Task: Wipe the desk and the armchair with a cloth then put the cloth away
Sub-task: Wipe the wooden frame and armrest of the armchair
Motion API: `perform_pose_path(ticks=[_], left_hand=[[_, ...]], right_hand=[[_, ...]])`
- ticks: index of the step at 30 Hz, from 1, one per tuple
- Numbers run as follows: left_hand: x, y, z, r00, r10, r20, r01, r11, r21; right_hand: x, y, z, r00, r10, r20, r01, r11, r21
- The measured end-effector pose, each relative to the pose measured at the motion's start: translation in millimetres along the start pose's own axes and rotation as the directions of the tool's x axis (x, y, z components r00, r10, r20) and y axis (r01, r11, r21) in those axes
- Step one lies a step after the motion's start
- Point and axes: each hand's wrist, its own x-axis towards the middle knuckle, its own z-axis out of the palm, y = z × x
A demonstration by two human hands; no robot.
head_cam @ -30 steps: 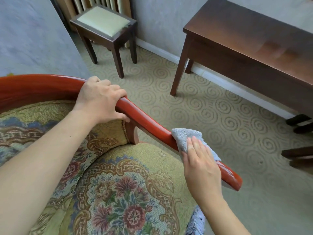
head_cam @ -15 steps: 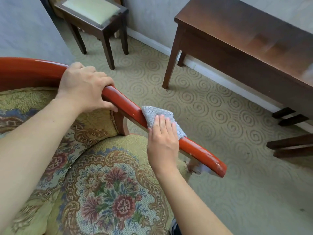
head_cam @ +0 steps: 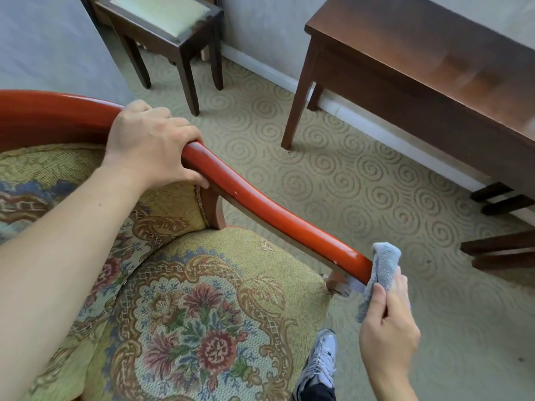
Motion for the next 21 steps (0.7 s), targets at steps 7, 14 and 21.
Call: perform_pose_path(ticks=[7,14,21], left_hand=[[-0.1,1.9,2.0,1.000,-0.007,-0.023,0.007,1.000,-0.024],[-0.3,2.0,-0.2,1.000,-0.010,-0.003,0.010,1.000,-0.023],[-2.9,-0.7,0.0,1.000,0.001,-0.015,-0.002,0.999,-0.035]], right_hand=[[5.3,-75.9,45.2,0.972,-0.233,-0.019,0.226,0.958,-0.174],[15.6,-171.2,117.3,0.830,-0.394,0.396,0.496,0.845,-0.198],[27.8,-89.1,53.8,0.798,-0.564,0.214,0.601,0.772,-0.207]])
